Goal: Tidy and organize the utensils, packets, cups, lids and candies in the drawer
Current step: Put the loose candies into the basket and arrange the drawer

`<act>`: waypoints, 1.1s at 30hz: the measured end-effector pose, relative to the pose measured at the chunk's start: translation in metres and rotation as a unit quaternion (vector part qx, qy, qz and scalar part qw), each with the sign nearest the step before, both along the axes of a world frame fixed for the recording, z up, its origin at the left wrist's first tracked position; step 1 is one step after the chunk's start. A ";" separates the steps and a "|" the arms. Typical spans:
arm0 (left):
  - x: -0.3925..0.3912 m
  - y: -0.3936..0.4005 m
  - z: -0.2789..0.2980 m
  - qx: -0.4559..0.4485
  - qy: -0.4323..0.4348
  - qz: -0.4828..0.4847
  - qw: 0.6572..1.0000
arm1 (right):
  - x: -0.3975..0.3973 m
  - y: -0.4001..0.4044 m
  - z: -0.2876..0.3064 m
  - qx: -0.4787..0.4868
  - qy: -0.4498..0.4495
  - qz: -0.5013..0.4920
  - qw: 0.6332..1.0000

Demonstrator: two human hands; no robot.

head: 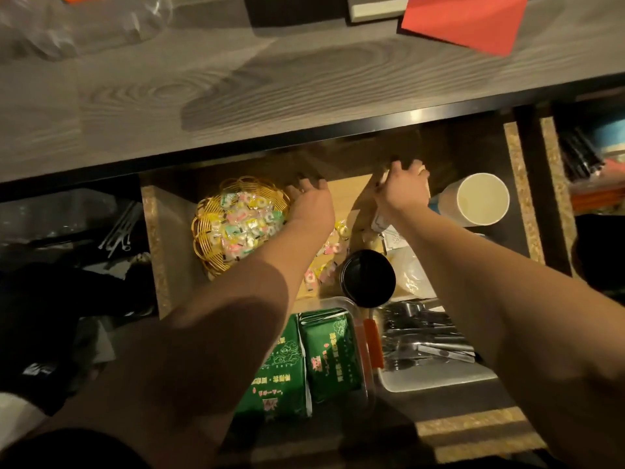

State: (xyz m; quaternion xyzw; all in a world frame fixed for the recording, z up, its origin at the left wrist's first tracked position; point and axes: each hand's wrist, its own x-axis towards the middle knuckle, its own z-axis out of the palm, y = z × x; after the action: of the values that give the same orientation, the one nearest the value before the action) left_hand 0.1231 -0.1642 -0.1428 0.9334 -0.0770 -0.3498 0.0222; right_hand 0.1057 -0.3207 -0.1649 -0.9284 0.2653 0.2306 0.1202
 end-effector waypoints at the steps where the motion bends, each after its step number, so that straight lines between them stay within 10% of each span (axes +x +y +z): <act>1: -0.001 0.000 -0.001 -0.001 -0.010 -0.002 1.000 | 0.002 0.001 0.000 0.000 -0.007 0.020 1.000; 15: -0.019 0.021 0.001 -0.118 -0.068 -0.033 0.990 | 0.005 0.006 0.000 0.031 -0.069 0.206 0.976; 26: -0.032 0.070 0.052 -0.271 -0.127 0.223 0.928 | -0.020 0.045 0.047 0.216 -0.293 0.002 0.931; 33: -0.051 0.143 0.065 -0.224 -0.141 0.297 0.917 | -0.035 0.139 0.074 0.459 -0.234 -0.075 0.854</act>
State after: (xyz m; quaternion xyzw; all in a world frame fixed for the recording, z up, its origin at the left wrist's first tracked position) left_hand 0.0725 -0.0213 -0.0780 0.9235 0.1249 -0.1653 0.3227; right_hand 0.0706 -0.1818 -0.0912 -0.7713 0.1623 0.0927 0.6085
